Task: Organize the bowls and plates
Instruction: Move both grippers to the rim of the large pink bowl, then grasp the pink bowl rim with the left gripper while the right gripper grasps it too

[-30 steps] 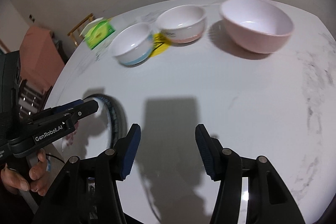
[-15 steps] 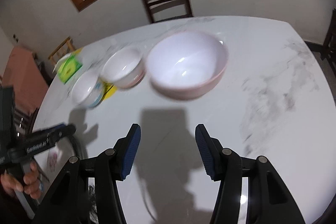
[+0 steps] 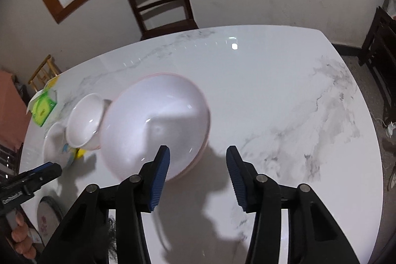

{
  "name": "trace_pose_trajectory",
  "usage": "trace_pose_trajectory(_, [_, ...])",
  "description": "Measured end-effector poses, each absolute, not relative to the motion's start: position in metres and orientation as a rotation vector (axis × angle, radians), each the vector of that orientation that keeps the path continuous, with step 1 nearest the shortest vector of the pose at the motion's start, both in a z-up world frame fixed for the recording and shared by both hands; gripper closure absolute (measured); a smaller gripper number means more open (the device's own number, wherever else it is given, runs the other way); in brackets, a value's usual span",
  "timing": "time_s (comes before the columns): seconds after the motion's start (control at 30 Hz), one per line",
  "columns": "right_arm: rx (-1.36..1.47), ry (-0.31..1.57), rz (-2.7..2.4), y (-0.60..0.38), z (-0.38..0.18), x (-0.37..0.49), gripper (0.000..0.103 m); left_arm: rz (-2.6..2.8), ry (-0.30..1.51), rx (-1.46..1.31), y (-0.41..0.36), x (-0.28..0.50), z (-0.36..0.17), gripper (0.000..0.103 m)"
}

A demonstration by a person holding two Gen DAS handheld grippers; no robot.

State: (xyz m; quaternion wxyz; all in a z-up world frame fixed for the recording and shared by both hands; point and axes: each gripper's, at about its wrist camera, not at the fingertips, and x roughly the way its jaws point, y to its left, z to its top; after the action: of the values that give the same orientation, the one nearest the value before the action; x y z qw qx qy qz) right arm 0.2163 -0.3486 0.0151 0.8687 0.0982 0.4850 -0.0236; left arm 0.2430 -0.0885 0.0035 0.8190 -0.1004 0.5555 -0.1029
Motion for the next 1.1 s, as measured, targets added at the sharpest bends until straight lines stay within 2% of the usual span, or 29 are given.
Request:
trace_pose_trajectory(0.4, [0.235, 1.07, -0.04, -0.357, -0.006, 0.254, 0.066, -0.244, 1.24, -0.274, -0.137, 0.288, -0.023, 0.06])
trace_pose_trajectory(0.6, [0.24, 1.091, -0.03, -0.358, -0.015, 0.26, 0.073, -0.229, 1.27, -0.283, -0.143, 0.297, -0.039, 0.06])
trace_pose_trajectory(0.67, [0.243, 1.099, -0.024, -0.357, -0.018, 0.262, 0.078, -0.231, 1.277, -0.28, -0.146, 0.3, -0.043, 0.06])
trace_pose_trajectory(0.83, [0.249, 1.111, -0.01, -0.354, -0.025, 0.263, 0.087, -0.228, 1.252, -0.217, -0.156, 0.303, -0.048, 0.071])
trace_pose_trajectory(1.1, [0.251, 1.124, -0.005, -0.346, -0.03, 0.258, 0.09, -0.238, 1.241, -0.147, -0.157, 0.296, -0.05, 0.083])
